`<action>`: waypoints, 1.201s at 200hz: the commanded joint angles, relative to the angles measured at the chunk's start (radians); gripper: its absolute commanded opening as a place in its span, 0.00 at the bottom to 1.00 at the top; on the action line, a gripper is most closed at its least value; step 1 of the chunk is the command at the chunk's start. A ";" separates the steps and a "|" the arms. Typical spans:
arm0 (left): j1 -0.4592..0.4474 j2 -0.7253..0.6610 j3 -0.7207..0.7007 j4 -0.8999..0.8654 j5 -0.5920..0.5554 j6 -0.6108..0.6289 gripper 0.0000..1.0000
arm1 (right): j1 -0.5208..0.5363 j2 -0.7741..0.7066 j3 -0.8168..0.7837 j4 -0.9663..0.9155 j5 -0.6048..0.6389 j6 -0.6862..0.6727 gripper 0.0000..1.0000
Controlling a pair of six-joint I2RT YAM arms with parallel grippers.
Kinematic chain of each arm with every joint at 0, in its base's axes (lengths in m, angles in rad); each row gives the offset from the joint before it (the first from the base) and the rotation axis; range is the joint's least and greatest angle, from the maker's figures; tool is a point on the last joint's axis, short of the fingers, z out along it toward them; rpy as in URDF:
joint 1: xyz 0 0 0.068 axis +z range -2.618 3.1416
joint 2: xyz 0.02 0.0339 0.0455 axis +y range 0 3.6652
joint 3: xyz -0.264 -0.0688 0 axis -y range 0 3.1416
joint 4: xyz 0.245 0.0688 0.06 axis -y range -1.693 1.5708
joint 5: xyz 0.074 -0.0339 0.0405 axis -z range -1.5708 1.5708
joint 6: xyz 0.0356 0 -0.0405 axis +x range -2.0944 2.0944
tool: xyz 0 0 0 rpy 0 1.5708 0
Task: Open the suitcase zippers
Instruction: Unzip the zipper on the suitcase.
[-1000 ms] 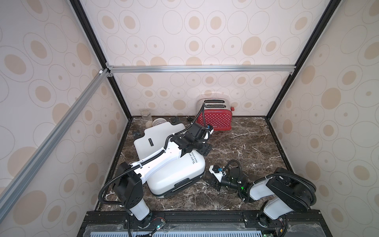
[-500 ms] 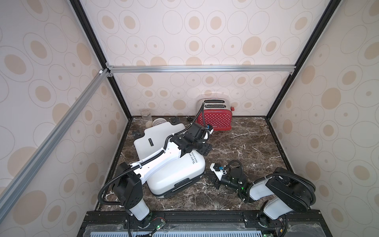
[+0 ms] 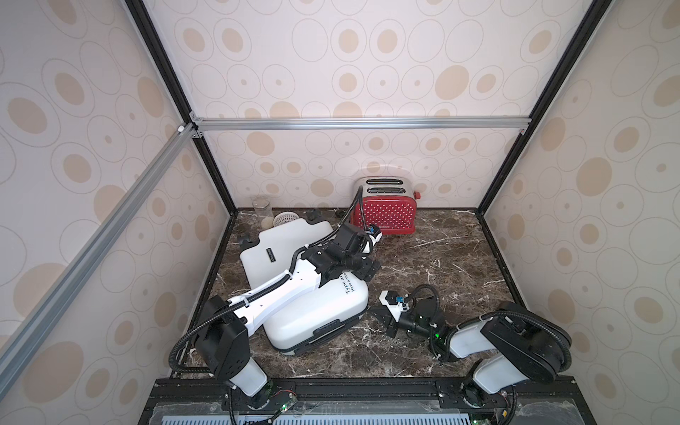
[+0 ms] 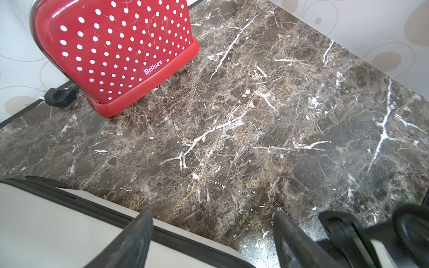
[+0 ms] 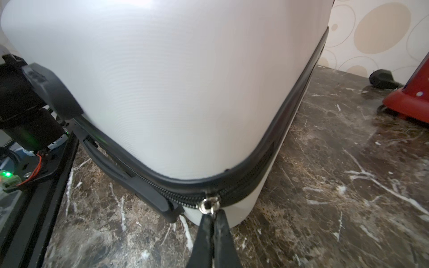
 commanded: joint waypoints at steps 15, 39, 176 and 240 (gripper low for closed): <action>0.010 0.006 -0.093 -0.199 0.018 -0.043 0.82 | -0.072 0.112 0.071 0.186 -0.004 0.121 0.00; 0.010 -0.005 -0.108 -0.192 0.022 -0.044 0.82 | -0.080 0.126 0.094 0.184 0.046 0.132 0.00; -0.174 -0.254 -0.175 -0.340 -0.375 0.065 0.88 | -0.105 0.106 0.123 0.155 0.035 0.122 0.00; -0.245 -0.265 -0.210 -0.438 -0.576 0.047 0.88 | -0.105 0.023 0.071 0.101 0.054 0.089 0.00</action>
